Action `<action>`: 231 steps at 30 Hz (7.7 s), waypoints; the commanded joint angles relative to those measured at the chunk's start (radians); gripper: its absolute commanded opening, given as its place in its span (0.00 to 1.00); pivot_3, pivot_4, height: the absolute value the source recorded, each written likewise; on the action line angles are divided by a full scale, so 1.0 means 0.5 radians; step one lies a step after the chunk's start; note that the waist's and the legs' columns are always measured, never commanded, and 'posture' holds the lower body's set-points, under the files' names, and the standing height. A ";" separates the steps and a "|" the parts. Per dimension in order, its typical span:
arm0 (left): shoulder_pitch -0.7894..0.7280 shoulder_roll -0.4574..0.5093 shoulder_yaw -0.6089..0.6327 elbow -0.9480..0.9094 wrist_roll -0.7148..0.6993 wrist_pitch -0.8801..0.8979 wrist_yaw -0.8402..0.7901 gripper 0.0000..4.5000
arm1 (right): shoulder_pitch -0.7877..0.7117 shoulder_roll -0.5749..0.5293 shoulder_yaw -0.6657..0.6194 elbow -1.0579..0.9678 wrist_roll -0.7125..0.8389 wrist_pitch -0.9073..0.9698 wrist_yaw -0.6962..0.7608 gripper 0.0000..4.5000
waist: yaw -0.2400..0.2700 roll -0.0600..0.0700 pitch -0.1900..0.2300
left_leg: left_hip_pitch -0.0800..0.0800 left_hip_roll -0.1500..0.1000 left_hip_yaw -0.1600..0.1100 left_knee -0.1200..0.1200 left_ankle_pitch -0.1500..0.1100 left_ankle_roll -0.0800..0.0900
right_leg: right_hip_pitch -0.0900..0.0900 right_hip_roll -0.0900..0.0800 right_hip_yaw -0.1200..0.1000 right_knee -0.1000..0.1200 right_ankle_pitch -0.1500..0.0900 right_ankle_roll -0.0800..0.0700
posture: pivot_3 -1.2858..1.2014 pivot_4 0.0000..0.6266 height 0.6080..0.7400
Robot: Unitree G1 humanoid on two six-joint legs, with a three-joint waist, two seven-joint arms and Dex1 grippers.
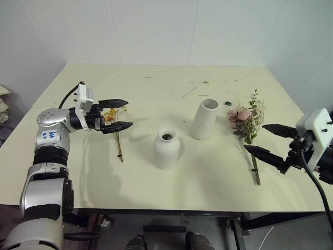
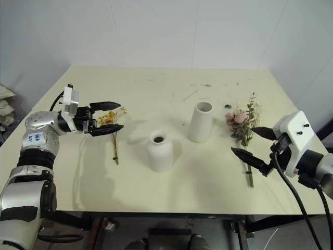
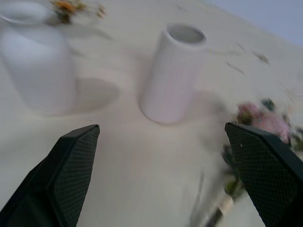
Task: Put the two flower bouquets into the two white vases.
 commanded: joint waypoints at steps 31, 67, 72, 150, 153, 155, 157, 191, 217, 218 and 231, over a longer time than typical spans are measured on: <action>0.176 0.186 0.128 -0.443 -0.178 0.293 -0.070 1.00 | -1.065 0.384 0.841 1.332 -0.750 0.444 -0.550 0.57 | 0.002 0.000 0.000 | -0.002 0.000 0.000 -0.003 0.000 0.001 | -0.006 0.001 0.001 0.006 0.001 0.003 | 0.52 0.24 1.00; 0.031 0.076 0.038 -0.336 -0.156 0.266 -0.113 1.00 | -1.805 1.299 0.728 1.609 -0.855 -1.787 -0.151 0.03 | -0.066 0.002 0.001 | 0.000 0.001 0.001 -0.007 0.001 -0.001 | -0.008 0.002 0.002 0.023 0.000 0.005 | 0.52 0.24 1.00; 0.042 0.078 0.037 -0.361 -0.161 0.277 -0.098 1.00 | -1.930 1.396 0.736 1.891 -0.878 -1.990 -0.115 0.03 | -0.058 0.002 0.001 | 0.000 0.001 0.000 -0.007 0.002 -0.001 | -0.009 0.002 0.002 0.025 0.000 0.004 | 0.52 0.24 1.00; 0.657 -0.138 0.088 -2.001 0.218 2.068 2.188 1.00 | -0.339 0.103 0.260 0.331 0.197 -0.576 0.903 0.99 | 0.005 -0.001 0.001 | 0.002 0.000 0.000 0.006 0.001 -0.001 | 0.001 0.001 0.003 0.010 -0.002 0.006 | 0.52 0.24 1.00; 0.717 -0.181 0.106 -2.181 0.214 2.380 2.327 1.00 | -0.319 0.081 0.271 0.366 0.213 -0.548 0.933 0.99 | 0.004 -0.001 0.001 | 0.002 0.000 0.000 0.006 0.001 -0.001 | 0.000 0.002 0.003 0.010 -0.003 0.006 | 0.52 0.24 1.00; 0.747 -0.204 0.105 -2.297 0.216 2.602 2.409 1.00 | -0.321 0.067 0.282 0.396 0.212 -0.532 0.949 0.99 | 0.003 -0.001 0.002 | 0.002 0.000 0.000 0.006 0.001 -0.001 | 0.000 0.002 0.003 0.010 -0.003 0.005 | 0.52 0.24 1.00; 0.743 -0.249 0.113 -2.409 0.214 2.967 2.486 1.00 | -0.379 0.061 0.322 0.460 0.187 -0.523 0.958 0.99 | 0.007 -0.002 0.002 | 0.001 -0.001 0.000 0.007 0.000 -0.002 | 0.000 0.001 0.003 0.009 -0.003 0.006 | 0.52 0.24 1.00; 0.238 -0.504 -0.307 -1.501 0.482 3.046 2.730 0.47 | -0.470 0.121 0.409 0.426 0.156 -0.538 0.813 1.00 | 0.010 -0.003 0.002 | -0.002 -0.001 0.000 0.012 -0.002 -0.007 | 0.003 0.001 0.003 -0.001 -0.001 0.008 | 0.52 0.24 1.00; 0.182 -0.598 0.149 -1.482 0.137 0.894 2.275 0.01 | -0.368 0.215 0.305 0.368 0.149 -0.633 0.721 1.00 | 0.020 -0.003 0.002 | -0.004 -0.002 0.002 0.011 -0.006 -0.005 | 0.002 0.000 0.005 -0.003 0.003 0.012 | 0.52 0.24 1.00; 0.177 -0.622 0.183 -1.475 0.081 0.823 2.233 0.01 | -0.358 0.217 0.290 0.353 0.169 -0.631 0.725 1.00 | 0.024 -0.003 0.002 | -0.004 -0.002 0.002 0.011 -0.006 -0.005 | 0.002 0.000 0.005 -0.003 0.003 0.012 | 0.52 0.24 1.00; 0.188 -0.730 0.213 -1.625 -0.775 0.800 1.287 0.01 | -0.144 0.200 0.194 0.133 0.220 -0.630 0.673 1.00 | 0.026 -0.003 0.002 | -0.002 -0.002 0.007 0.022 -0.007 -0.002 | 0.006 0.001 0.010 -0.003 0.004 0.015 | 0.52 0.24 1.00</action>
